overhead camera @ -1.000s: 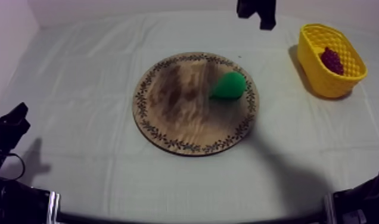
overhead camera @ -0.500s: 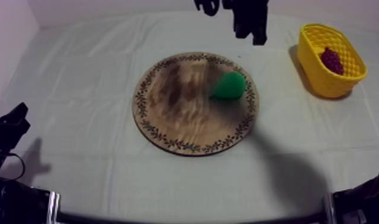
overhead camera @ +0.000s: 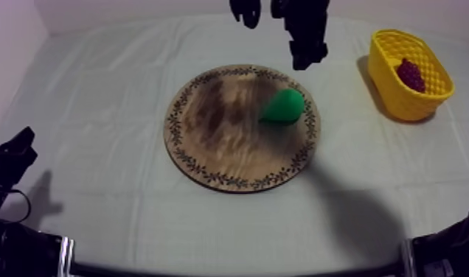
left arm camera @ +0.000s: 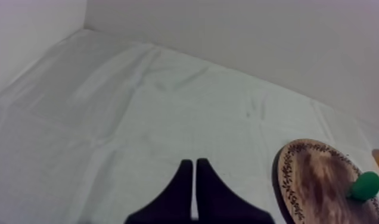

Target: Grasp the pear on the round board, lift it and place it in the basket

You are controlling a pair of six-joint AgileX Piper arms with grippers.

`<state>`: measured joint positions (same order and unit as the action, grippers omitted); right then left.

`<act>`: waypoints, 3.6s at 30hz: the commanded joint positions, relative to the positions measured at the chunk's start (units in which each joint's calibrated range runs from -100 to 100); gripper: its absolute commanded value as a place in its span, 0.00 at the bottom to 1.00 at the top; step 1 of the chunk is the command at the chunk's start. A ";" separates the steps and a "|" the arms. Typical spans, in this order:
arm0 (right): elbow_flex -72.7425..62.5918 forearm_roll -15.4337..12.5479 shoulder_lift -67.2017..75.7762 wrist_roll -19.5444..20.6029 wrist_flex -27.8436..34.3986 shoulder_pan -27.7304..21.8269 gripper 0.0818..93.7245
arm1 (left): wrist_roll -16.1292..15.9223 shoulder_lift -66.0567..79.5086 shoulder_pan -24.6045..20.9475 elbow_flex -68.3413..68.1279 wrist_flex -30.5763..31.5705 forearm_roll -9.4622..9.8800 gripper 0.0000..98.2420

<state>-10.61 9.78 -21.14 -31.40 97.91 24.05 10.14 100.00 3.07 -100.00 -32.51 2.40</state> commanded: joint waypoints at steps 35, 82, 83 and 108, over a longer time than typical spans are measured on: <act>4.87 -2.81 -17.54 -1.90 -5.84 -1.16 0.67 | -0.01 0.00 0.01 0.00 0.01 0.02 0.00; 8.62 6.06 12.44 22.63 -20.11 -24.46 0.49 | -0.01 0.00 0.01 0.00 0.01 0.02 0.00; 9.74 6.09 12.76 23.33 -20.71 -25.26 0.49 | -0.01 0.00 0.01 0.00 0.01 0.02 0.00; 23.75 2.29 1.69 29.00 -31.56 -29.38 0.65 | -0.01 0.00 0.01 0.00 0.01 0.02 0.00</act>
<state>13.73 12.24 -18.49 -1.97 66.59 -5.25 10.14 100.00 3.07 -100.00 -32.51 2.40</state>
